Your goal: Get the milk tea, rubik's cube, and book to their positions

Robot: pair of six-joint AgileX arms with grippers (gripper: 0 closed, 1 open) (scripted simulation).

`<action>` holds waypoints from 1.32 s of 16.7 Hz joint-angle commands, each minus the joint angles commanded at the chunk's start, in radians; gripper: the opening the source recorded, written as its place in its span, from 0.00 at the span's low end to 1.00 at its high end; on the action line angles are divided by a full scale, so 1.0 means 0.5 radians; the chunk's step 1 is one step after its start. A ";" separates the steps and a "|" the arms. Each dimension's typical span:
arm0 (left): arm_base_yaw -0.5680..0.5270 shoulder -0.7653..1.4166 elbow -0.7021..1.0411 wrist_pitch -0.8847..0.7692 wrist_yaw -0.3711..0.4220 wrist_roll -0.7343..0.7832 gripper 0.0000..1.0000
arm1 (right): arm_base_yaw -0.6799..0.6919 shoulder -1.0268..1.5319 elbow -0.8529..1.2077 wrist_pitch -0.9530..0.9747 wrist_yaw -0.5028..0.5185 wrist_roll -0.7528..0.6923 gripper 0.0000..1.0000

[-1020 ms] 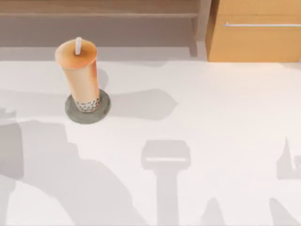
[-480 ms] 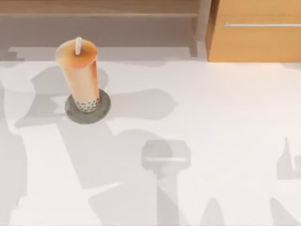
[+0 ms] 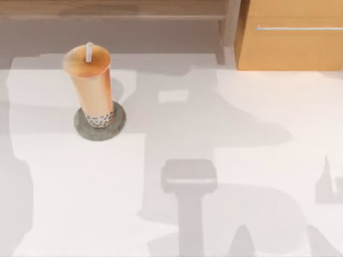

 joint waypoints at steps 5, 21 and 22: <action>0.011 0.000 0.000 0.001 -0.005 0.003 0.00 | 0.000 0.000 0.000 0.000 0.000 0.000 1.00; -0.160 0.770 0.943 -0.169 -0.148 -0.003 0.00 | 0.000 0.000 0.000 0.000 0.000 0.000 1.00; -0.160 0.770 0.943 -0.169 -0.148 -0.003 0.00 | 0.000 0.000 0.000 0.000 0.000 0.000 1.00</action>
